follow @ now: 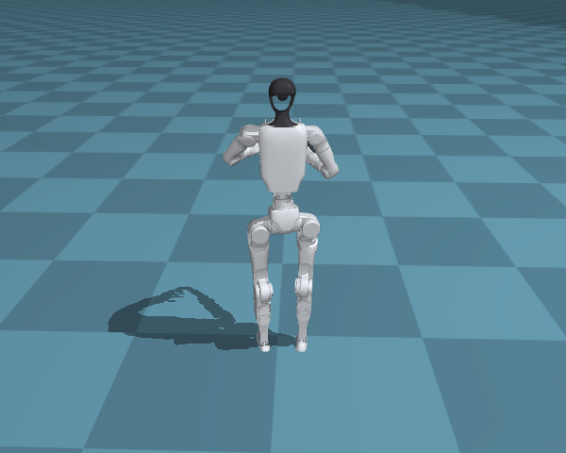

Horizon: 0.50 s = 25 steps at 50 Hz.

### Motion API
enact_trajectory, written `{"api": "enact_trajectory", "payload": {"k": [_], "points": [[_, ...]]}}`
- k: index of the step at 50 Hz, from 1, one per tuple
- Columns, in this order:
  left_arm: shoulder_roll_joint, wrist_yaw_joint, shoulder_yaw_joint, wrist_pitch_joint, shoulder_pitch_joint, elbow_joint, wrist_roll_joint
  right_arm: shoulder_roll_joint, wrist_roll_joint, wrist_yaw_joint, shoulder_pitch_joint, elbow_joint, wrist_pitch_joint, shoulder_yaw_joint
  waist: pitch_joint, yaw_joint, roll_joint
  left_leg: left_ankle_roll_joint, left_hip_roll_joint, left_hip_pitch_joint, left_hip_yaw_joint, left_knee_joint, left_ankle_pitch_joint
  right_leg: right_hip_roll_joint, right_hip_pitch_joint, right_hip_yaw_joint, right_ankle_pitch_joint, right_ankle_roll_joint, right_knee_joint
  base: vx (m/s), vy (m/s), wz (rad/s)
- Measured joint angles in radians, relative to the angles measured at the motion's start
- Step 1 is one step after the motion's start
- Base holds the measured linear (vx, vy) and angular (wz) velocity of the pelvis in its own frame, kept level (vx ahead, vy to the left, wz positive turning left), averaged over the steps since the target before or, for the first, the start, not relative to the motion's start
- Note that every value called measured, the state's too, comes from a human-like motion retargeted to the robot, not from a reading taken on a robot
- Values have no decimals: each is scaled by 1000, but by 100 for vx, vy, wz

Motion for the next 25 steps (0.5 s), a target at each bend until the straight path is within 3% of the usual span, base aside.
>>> {"api": "enact_trajectory", "payload": {"k": [14, 25], "points": [[60, 31, 84, 4, 43, -32, -41, 3, -52, -74, -5, -9, -26, 6, -7, 3, -21, 9, 2, -4, 1, 1, -7, 2, -10, 17, -6, -16, 7, 0, 0, 0], [33, 12, 30, 24, 91, -2, -33, 10, -123, -90, -49, 27, 13, 109, -6, 16, -29, 20, 0, -5, 3, -1, -16, 1, -9, 20, -17, -27, -1, 0, 0, 0]]}}
